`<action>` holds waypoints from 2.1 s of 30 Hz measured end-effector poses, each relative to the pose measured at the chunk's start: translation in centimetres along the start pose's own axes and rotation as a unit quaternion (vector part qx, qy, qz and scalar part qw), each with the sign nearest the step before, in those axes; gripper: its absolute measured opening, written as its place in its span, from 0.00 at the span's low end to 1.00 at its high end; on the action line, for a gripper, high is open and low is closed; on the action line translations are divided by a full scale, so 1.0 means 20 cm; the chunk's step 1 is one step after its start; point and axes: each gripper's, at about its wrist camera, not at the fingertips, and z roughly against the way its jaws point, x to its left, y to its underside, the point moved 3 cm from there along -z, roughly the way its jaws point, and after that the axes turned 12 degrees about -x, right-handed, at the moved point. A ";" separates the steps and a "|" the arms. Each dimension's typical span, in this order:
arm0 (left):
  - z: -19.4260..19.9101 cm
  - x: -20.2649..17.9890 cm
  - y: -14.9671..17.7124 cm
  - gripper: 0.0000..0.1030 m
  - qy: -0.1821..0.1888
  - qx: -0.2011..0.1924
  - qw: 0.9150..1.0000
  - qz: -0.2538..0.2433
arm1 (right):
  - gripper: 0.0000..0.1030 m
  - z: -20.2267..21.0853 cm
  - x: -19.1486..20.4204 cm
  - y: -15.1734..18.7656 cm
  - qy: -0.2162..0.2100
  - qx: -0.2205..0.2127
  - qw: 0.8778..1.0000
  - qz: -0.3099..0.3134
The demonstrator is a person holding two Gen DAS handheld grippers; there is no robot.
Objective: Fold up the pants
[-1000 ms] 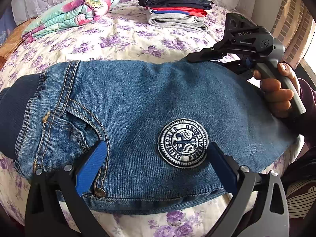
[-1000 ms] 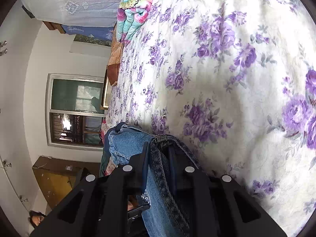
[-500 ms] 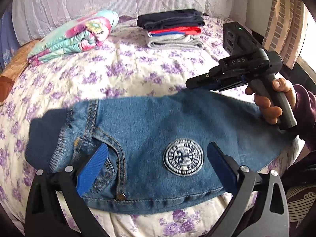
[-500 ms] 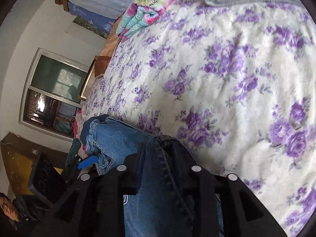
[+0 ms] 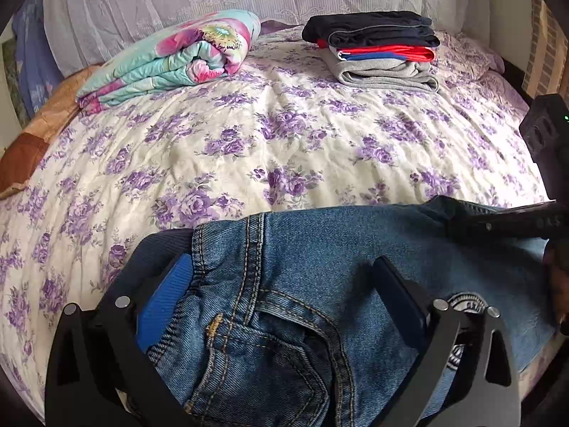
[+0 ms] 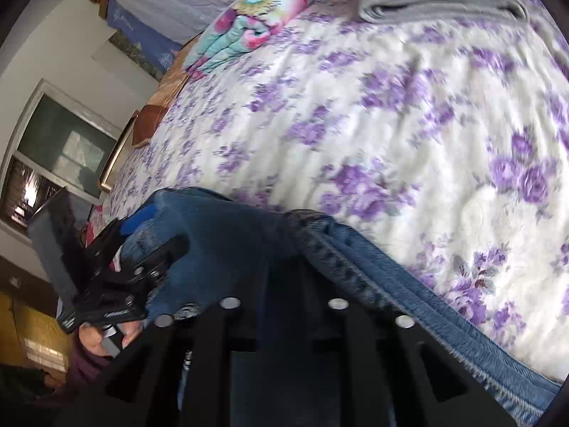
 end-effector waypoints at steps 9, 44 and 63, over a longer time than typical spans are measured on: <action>0.32 -0.07 -0.02 0.95 0.007 -0.028 1.000 -0.009 | 0.53 0.56 0.25 0.13 0.001 -0.080 0.994 0.074; 0.20 -0.53 0.11 0.95 0.094 0.032 0.995 0.002 | 0.17 1.79 -0.81 0.29 0.362 -0.216 0.904 0.069; 0.20 -0.57 0.11 0.95 0.093 0.028 0.995 -0.004 | 0.16 1.77 -0.91 0.29 0.343 -0.175 0.921 0.065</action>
